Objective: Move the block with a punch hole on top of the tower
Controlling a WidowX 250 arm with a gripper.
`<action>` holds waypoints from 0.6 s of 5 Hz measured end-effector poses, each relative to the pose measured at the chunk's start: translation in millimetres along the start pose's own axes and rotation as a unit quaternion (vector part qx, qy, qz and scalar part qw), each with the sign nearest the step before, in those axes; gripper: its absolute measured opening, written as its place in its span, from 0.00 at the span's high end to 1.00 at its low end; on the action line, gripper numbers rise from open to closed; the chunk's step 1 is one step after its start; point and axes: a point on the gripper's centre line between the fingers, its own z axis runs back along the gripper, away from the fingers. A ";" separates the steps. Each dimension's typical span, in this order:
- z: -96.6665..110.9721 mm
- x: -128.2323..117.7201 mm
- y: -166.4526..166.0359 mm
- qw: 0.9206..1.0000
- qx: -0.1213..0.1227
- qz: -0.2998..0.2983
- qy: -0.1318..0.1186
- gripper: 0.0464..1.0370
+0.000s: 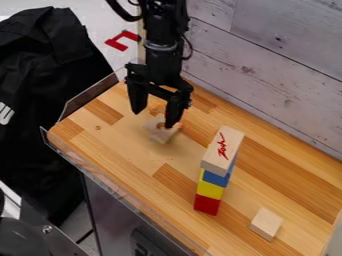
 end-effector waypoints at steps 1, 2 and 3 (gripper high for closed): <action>-3.4 6.0 2.3 1.000 -0.005 0.001 0.000 0.04; -9.5 9.2 4.1 1.000 -0.007 -0.003 0.005 0.04; -11.2 10.1 4.0 1.000 -0.007 -0.010 0.002 0.04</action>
